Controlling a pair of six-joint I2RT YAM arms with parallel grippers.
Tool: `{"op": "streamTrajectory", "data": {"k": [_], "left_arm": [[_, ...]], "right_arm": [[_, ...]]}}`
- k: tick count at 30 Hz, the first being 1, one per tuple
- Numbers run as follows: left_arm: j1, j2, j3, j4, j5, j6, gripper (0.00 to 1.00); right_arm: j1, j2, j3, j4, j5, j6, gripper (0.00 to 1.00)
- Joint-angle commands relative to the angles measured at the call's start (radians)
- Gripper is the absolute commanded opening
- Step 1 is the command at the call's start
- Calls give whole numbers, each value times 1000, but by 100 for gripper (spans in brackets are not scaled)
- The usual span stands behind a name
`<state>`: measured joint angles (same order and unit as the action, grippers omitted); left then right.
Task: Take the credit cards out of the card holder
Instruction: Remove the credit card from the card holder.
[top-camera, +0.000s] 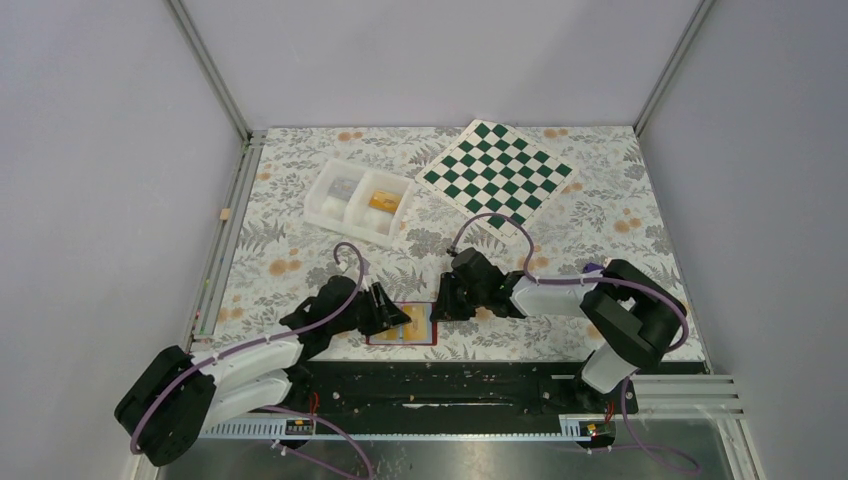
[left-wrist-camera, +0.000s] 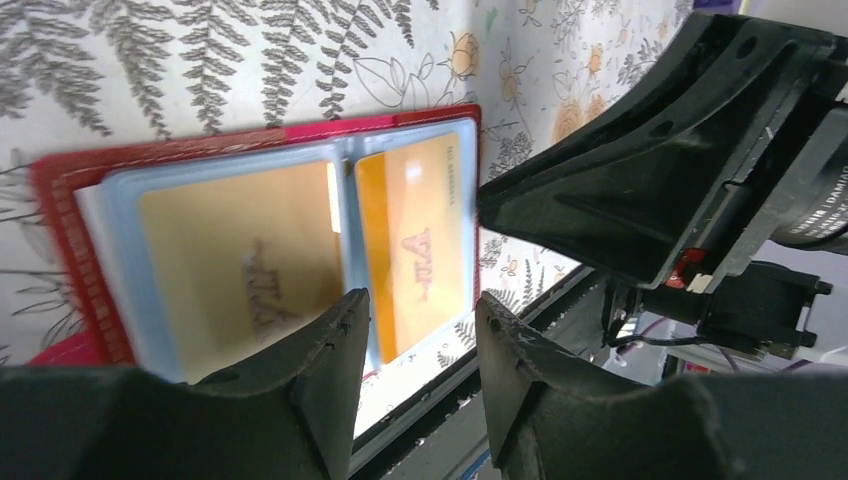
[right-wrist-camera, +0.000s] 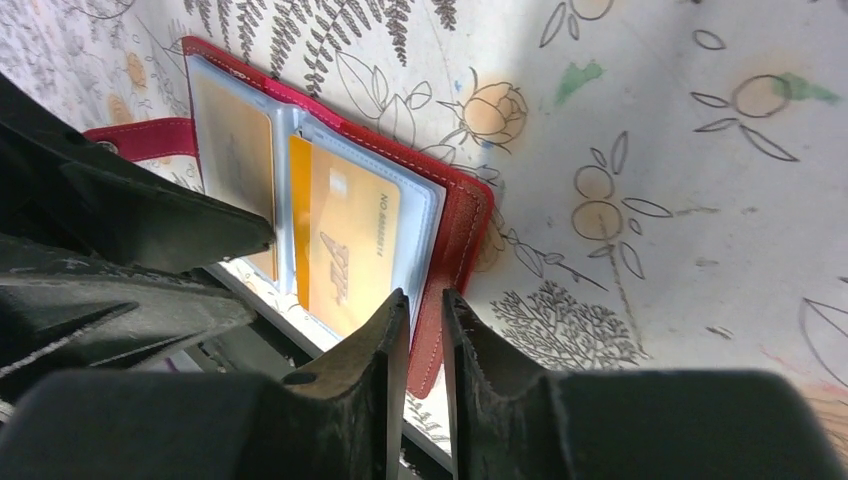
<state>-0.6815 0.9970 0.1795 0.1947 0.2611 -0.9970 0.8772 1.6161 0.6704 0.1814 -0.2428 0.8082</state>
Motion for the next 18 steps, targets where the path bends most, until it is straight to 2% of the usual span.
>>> {"op": "streamTrajectory", "data": {"k": [1, 5, 10, 18], "left_arm": [[1, -79, 63, -155, -94, 48, 43], [2, -86, 103, -243, -133, 73, 43], [1, -49, 41, -11, -19, 35, 43], [0, -1, 41, 30, -21, 20, 40]], "right_arm": [[13, -84, 37, -146, 91, -66, 26], [15, -137, 55, -168, 76, -72, 27], [18, -124, 58, -126, 36, -51, 26], [20, -29, 72, -27, -21, -39, 22]]}}
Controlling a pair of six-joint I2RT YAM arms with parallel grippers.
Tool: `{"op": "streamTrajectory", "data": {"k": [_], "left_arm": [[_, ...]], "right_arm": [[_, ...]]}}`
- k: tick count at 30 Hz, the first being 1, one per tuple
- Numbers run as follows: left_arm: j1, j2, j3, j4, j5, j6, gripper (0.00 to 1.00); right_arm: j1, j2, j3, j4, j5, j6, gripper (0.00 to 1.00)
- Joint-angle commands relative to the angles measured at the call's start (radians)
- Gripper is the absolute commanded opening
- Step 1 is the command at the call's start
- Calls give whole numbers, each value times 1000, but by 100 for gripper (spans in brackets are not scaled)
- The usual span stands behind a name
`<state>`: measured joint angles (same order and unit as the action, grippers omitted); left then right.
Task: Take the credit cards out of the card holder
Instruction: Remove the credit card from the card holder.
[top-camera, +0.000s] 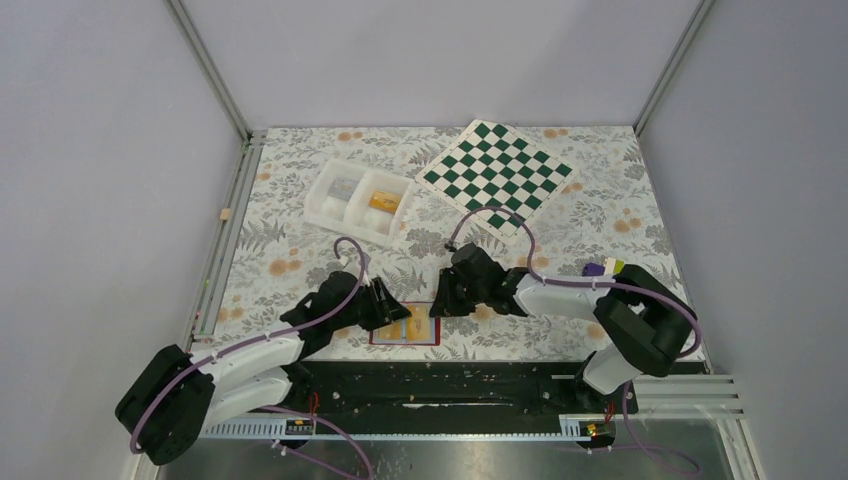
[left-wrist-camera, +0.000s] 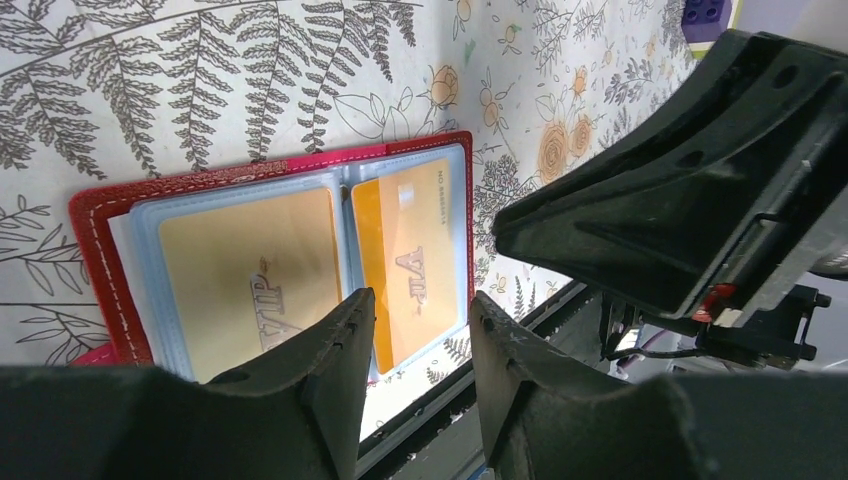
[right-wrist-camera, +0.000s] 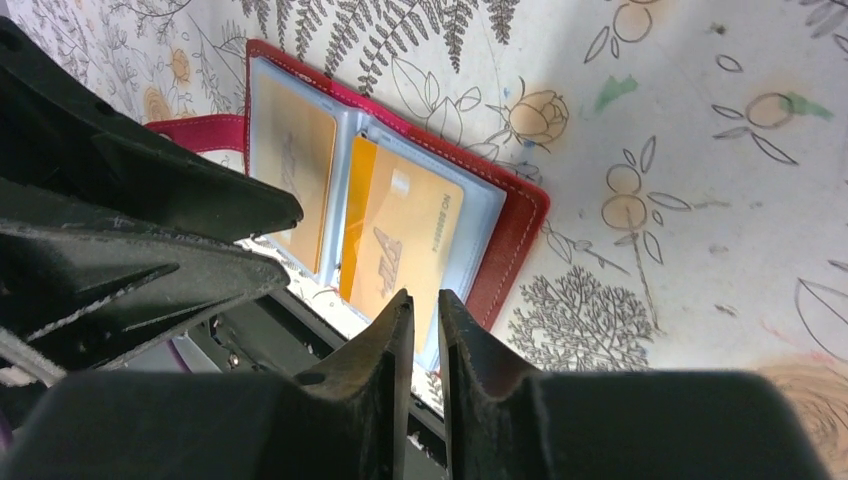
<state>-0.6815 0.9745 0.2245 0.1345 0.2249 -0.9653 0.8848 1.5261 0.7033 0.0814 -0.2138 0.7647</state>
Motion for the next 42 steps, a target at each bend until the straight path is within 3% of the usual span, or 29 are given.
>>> {"op": "streamTrajectory", "data": {"k": [1, 11, 17, 30, 42], "left_arm": [[-2, 30, -7, 100, 16, -16, 40], [-21, 122, 15, 83, -46, 1, 41], [-48, 115, 50, -17, -126, -11, 41], [-67, 97, -19, 76, -110, -77, 39], [-66, 43, -107, 228, -61, -168, 17]], "right_arm": [[13, 79, 37, 92, -63, 12, 21], [11, 151, 0, 129, -51, 31, 19], [11, 154, -17, 137, -44, 34, 19], [11, 164, -37, 152, -47, 44, 18], [9, 173, -58, 182, -51, 56, 17]]}}
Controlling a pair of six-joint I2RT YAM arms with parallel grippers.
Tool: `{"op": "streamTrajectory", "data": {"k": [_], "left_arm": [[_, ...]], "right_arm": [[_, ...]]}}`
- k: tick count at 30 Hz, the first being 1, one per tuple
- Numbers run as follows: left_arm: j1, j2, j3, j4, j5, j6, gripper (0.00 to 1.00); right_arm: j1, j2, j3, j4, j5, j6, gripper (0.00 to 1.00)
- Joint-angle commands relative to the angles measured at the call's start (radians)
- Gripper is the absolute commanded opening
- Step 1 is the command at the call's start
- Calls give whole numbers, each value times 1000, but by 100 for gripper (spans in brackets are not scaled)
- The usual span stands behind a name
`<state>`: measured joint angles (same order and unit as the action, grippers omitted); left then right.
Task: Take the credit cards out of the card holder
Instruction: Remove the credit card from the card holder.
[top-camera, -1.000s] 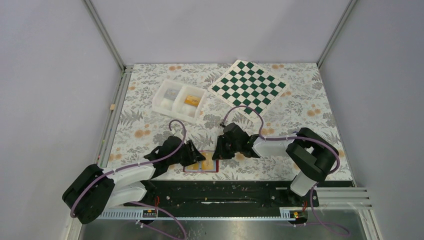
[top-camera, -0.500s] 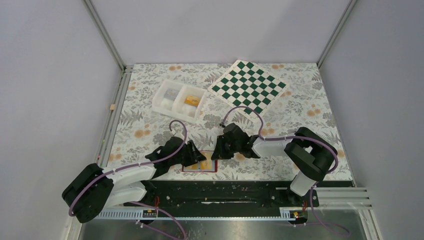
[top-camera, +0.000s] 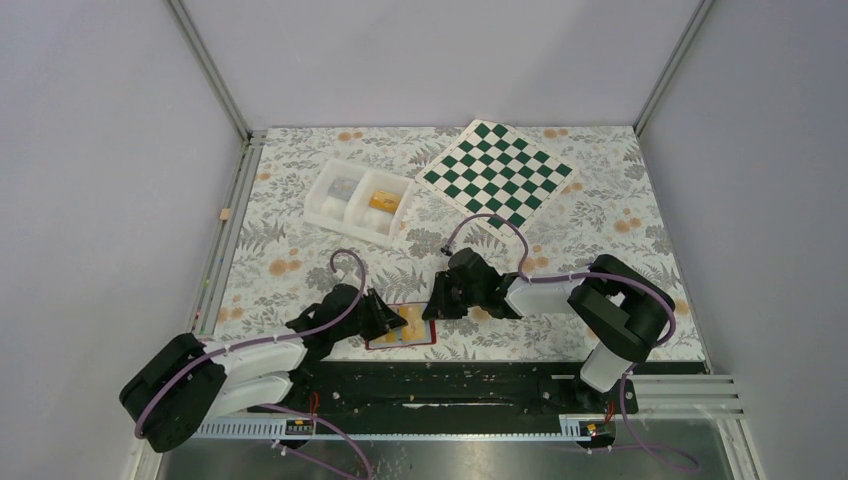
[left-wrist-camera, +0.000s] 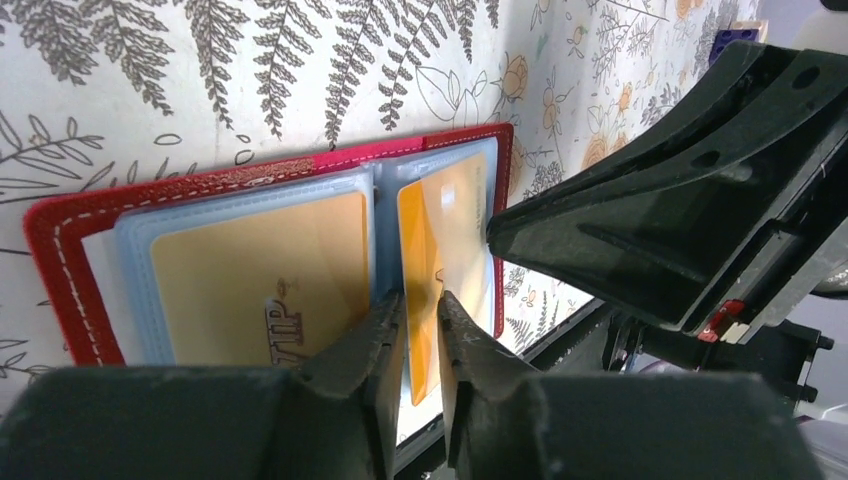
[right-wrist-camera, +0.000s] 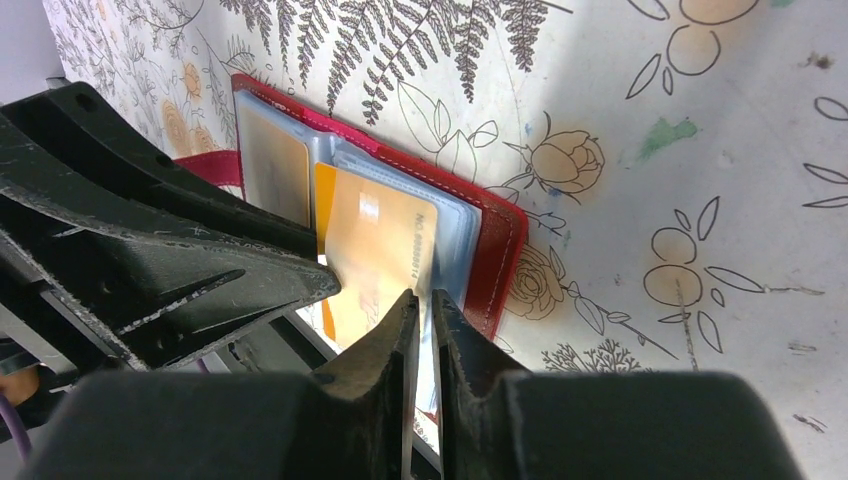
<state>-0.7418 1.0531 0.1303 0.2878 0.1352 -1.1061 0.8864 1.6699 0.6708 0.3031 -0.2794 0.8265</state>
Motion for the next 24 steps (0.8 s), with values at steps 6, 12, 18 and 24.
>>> {"op": "streamTrajectory", "data": {"k": [6, 12, 18, 24], "left_arm": [[-7, -85, -28, 54, 1, -47, 0], [-4, -140, -7, -84, -70, -37, 0], [0, -162, 27, -198, -100, -15, 0], [11, -253, 52, -325, -152, -9, 0]], "right_arm": [[4, 26, -34, -39, 16, -6, 17], [-20, -5, -61, -36, 30, -4, 25], [-37, -7, -64, -44, 26, -16, 25], [-49, -10, -71, -44, 26, -23, 24]]}}
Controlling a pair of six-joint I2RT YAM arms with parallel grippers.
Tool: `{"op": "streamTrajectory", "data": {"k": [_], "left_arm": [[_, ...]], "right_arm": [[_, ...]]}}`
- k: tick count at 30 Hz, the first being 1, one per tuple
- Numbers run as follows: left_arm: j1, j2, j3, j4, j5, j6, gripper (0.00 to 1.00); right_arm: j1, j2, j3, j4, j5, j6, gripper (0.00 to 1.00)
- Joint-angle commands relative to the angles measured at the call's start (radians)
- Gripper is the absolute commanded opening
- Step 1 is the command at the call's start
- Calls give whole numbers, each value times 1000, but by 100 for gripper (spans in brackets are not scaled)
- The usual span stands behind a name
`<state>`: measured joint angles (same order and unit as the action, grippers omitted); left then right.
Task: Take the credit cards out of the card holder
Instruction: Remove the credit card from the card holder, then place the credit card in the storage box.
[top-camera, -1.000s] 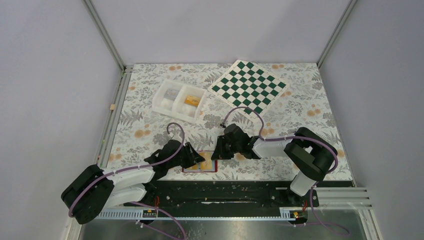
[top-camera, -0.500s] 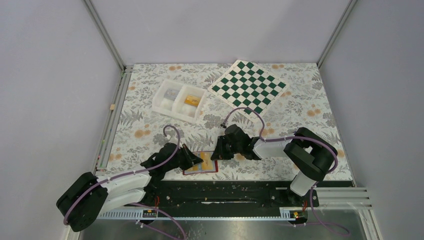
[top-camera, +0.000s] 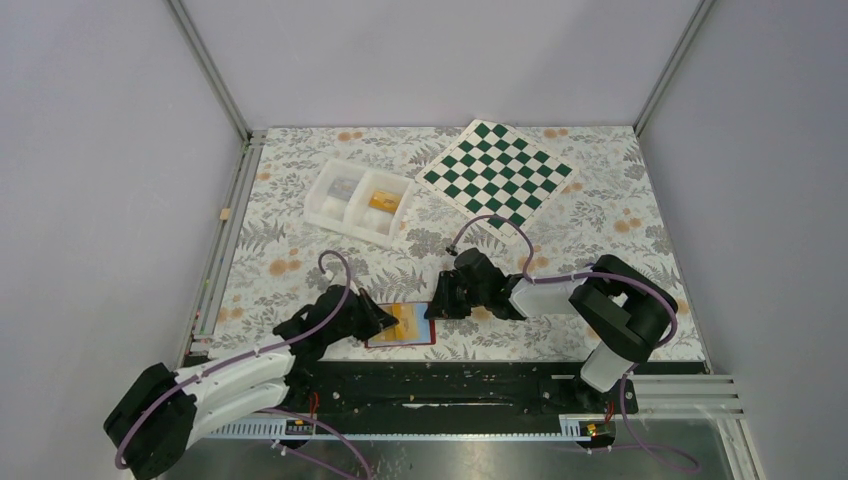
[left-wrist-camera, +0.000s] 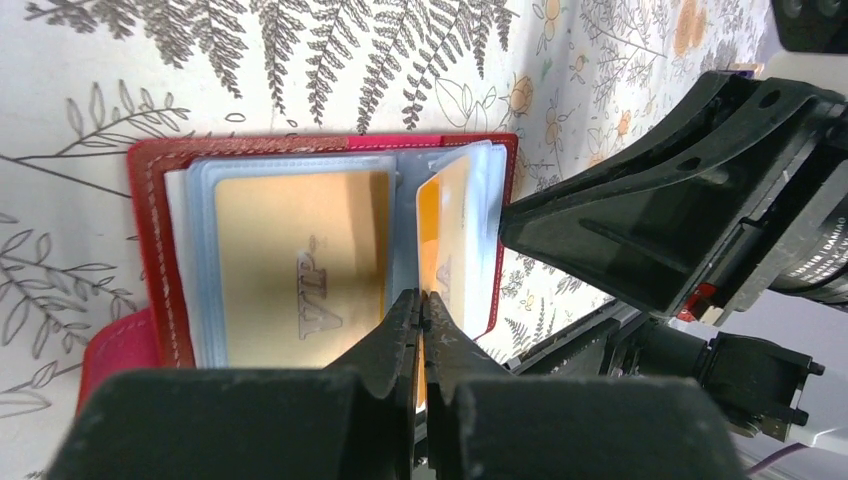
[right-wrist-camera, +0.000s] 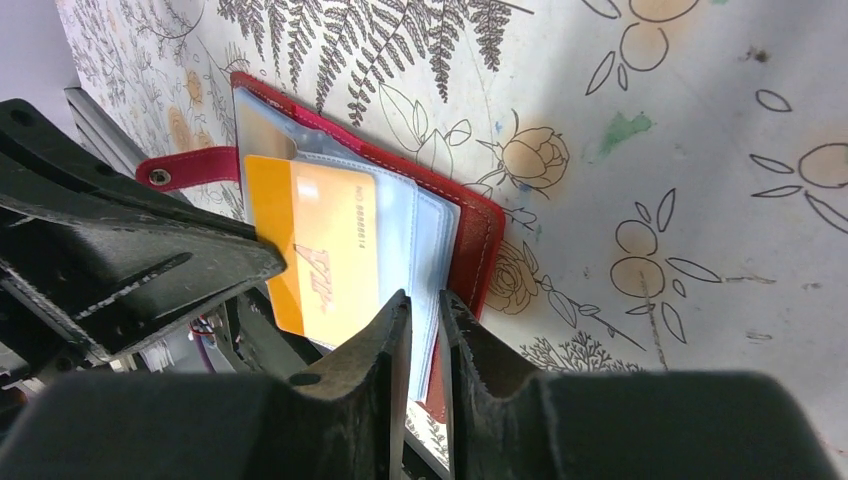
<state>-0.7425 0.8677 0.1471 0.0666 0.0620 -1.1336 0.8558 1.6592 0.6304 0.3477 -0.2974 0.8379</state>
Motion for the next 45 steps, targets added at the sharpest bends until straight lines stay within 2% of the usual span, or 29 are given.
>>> {"op": "streamTrajectory", "data": {"k": [1, 15, 24, 32, 34, 37, 42, 44, 45], "left_arm": [[13, -91, 37, -124, -91, 16, 0], [45, -265, 83, -355, -171, 0, 0], [48, -361, 153, -480, -233, -3, 0], [49, -390, 239, -524, -327, 0, 0], [49, -387, 241, -486, -334, 9, 0], [57, -389, 239, -364, -350, 24, 0], [97, -270, 353, -244, -415, 106, 0], [126, -207, 397, -194, -417, 120, 0], [145, -181, 410, -149, -407, 123, 0]], "right_arm": [[-21, 0, -32, -89, 44, -37, 24], [-38, -7, -35, -90, 32, -44, 23], [-43, -72, -20, -121, 20, -46, 24], [-43, -183, 7, -185, 16, -61, 27], [-43, -204, 6, -188, 10, -62, 29], [-43, -252, 0, -196, 3, -59, 39], [-43, -360, -19, -244, 31, -62, 84], [-43, -407, -25, -274, 49, -70, 98], [-42, -433, -29, -287, 57, -72, 99]]}}
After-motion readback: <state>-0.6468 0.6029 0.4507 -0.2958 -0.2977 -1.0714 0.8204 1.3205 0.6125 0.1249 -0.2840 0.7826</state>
